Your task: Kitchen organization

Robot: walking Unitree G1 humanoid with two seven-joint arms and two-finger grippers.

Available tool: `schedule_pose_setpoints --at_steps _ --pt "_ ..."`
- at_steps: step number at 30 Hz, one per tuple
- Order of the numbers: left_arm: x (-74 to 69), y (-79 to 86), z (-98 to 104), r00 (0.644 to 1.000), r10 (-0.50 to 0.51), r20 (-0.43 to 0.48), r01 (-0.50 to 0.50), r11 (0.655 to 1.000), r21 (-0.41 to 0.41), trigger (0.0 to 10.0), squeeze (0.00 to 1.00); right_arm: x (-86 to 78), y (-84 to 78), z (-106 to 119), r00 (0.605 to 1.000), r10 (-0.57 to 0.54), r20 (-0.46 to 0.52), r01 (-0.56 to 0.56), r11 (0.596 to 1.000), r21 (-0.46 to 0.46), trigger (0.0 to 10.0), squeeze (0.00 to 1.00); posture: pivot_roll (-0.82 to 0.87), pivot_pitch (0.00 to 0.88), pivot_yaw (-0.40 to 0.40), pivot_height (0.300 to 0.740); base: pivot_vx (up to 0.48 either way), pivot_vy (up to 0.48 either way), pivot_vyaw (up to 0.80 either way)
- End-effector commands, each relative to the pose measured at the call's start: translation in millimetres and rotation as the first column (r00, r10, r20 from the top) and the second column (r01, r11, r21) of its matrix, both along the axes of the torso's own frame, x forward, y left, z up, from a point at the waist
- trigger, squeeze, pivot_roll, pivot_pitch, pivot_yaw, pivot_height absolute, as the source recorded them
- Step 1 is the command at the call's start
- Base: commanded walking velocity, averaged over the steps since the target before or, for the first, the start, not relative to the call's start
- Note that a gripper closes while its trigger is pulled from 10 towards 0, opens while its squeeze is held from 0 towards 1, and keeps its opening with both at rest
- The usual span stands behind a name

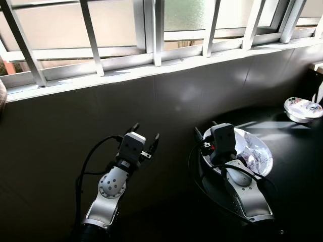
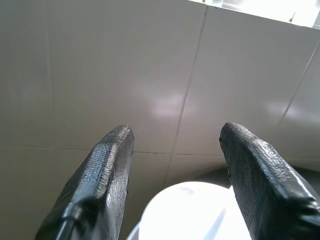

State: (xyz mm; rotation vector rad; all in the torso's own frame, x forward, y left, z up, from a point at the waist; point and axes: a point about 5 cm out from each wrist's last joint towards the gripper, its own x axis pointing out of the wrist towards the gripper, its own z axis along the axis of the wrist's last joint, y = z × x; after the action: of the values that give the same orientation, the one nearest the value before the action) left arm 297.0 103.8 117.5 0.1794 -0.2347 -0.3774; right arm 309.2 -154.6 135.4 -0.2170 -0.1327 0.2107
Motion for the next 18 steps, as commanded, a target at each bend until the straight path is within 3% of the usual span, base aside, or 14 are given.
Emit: schedule_pose_setpoints --at_steps 1,13,18 --pt "-0.5 0.5 0.3 1.0 -0.003 0.006 0.003 1.0 0.004 10.0 0.0 0.2 7.7 6.8 0.998 0.037 0.041 -0.036 0.999 -0.021 10.0 0.0 0.02 0.0 0.028 0.74 0.277 0.0 0.0" --pt "-1.0 1.4 1.6 1.0 -0.003 0.018 0.003 1.0 -0.006 10.0 0.0 0.5 8.8 6.1 0.999 0.035 0.039 -0.035 0.999 -0.017 10.0 0.0 0.03 0.0 0.028 0.74 0.286 0.0 0.0" --pt "-0.6 -0.7 4.0 1.0 -0.009 0.021 0.01 0.999 -0.031 10.0 0.0 0.3 6.7 5.0 0.999 0.009 0.032 -0.009 1.0 -0.003 10.0 0.0 0.02 0.0 0.029 0.74 0.0 0.0 0.0"
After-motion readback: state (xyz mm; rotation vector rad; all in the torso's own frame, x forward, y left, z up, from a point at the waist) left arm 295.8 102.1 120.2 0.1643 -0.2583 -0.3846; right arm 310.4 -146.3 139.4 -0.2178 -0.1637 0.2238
